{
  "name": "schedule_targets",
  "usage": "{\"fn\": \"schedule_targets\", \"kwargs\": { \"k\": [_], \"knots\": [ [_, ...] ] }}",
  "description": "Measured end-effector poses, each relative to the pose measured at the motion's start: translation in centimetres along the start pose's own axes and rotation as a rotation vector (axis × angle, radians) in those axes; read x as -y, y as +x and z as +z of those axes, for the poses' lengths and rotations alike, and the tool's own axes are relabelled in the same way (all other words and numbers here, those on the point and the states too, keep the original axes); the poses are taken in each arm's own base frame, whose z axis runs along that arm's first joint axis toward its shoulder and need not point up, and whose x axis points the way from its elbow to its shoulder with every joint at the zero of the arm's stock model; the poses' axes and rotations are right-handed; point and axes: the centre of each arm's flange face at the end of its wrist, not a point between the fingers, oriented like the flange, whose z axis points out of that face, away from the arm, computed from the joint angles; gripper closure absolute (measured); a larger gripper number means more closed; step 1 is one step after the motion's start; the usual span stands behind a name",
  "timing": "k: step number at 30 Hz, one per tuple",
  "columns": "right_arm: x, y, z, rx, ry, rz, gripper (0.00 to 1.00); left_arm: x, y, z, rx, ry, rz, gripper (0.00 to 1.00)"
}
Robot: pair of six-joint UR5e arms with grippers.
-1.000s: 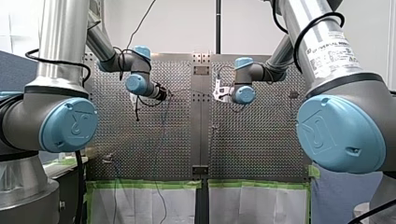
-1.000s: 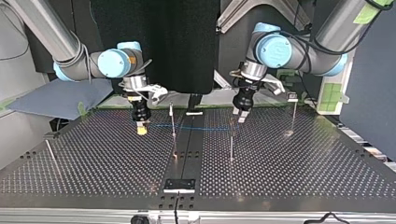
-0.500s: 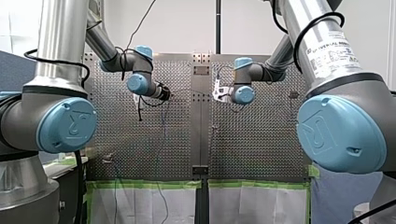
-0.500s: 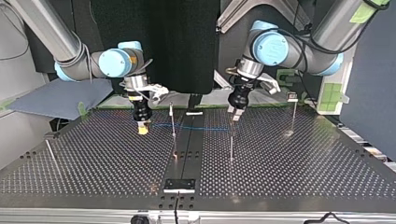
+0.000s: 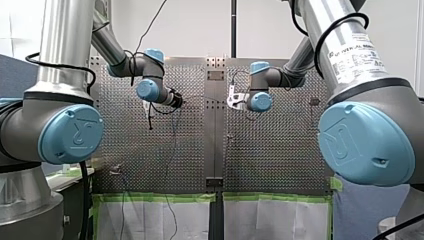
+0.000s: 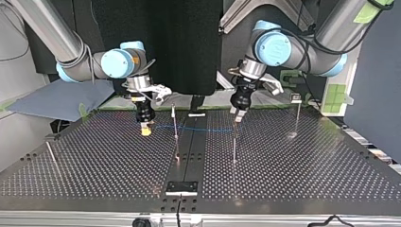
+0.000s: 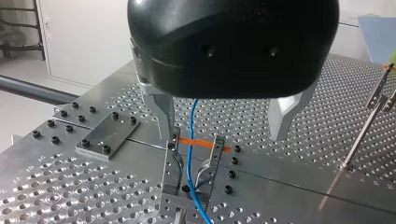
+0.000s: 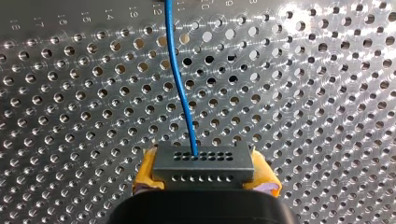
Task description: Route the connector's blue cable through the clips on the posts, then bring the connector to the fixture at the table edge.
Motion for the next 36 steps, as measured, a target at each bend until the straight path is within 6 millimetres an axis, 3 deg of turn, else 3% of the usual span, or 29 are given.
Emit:
{"fn": "schedule_targets", "kwargs": {
  "k": [10, 23, 31, 36],
  "knots": [
    [0.0, -0.1, 0.0, 0.001, 0.000, 0.000, 1.00, 0.4, 0.1, -0.1, -0.003, 0.007, 0.007, 0.00],
    [0.0, -0.1, 0.0, 0.001, 0.000, 0.000, 1.00, 2.6, 0.1, -1.5, -0.023, -0.003, 0.090, 0.00],
    [0.0, -0.2, 0.0, 0.002, 0.000, 0.000, 1.00, 5.0, -0.8, -0.8, 0.036, 0.000, 0.097, 0.00],
    [0.1, -0.2, 0.0, 0.006, 0.001, 0.000, 1.00, 6.9, -0.3, 0.0, 0.029, -0.002, 0.109, 0.00]
  ]
}}
